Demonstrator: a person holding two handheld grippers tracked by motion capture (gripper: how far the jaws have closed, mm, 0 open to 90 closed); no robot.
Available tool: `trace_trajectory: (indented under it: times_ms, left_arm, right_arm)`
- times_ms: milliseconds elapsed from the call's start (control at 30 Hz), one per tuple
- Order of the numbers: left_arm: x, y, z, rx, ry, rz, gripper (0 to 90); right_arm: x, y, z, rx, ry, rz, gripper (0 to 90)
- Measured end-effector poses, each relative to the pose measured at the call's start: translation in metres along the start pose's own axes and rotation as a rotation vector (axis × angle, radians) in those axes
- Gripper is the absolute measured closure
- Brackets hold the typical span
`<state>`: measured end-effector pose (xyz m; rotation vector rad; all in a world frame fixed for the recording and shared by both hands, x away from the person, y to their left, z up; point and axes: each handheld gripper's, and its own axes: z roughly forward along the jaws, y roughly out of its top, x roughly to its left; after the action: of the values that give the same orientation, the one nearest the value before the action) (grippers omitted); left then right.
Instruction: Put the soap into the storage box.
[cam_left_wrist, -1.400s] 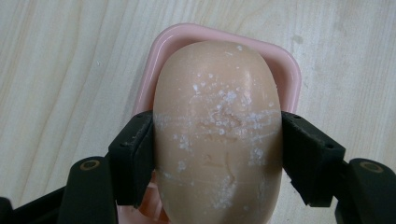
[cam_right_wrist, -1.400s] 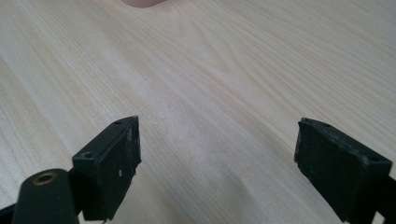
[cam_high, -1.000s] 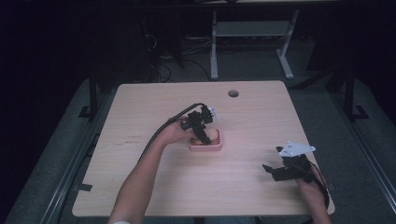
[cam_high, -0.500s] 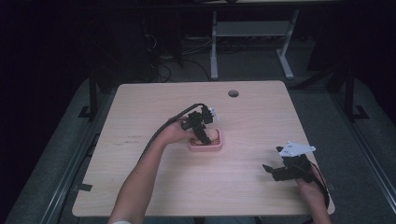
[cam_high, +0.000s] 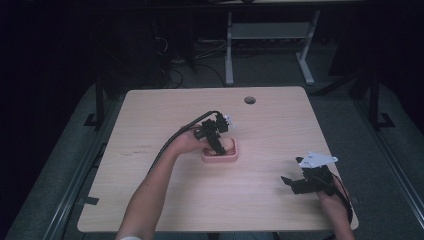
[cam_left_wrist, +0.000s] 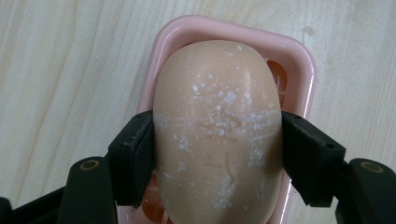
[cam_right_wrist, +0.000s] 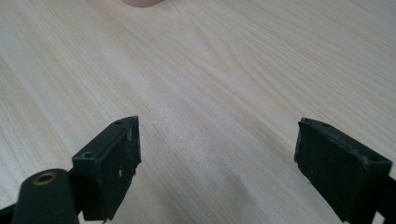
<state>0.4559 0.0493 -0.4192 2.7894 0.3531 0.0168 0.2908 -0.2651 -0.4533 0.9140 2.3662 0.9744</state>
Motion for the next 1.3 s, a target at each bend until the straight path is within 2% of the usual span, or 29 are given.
trace_trajectory:
  times_ms: [233,267,333,633,967,1133,1300]
  left_arm:
    - [0.000,0.000,0.000,-0.004,0.007,0.000,31.0]
    - [0.000,0.000,-0.003,-0.020,0.007,-0.006,25.5]
    - [0.000,0.001,-0.007,-0.030,0.008,0.000,25.3]
    - [-0.003,-0.002,-0.011,-0.019,0.019,0.003,22.9]
    - [-0.011,-0.005,-0.022,-0.038,0.045,0.012,22.7]
    - [-0.017,-0.011,-0.028,-0.062,0.054,-0.002,22.7]
    - [-0.019,-0.017,-0.031,-0.051,0.059,-0.002,22.2]
  right_arm:
    - [0.000,0.000,0.000,0.000,0.000,0.000,13.9]
    - [0.000,0.000,0.000,0.000,0.001,0.001,13.9]
    - [0.000,0.000,0.000,0.001,0.000,-0.002,13.9]
    - [0.000,0.000,0.000,0.001,0.000,0.000,14.0]
    - [0.000,0.000,0.000,0.001,-0.002,-0.003,14.0]
    - [0.000,0.000,0.000,0.003,-0.003,-0.005,13.9]
    - [0.001,0.001,0.002,0.003,-0.002,-0.006,13.9]
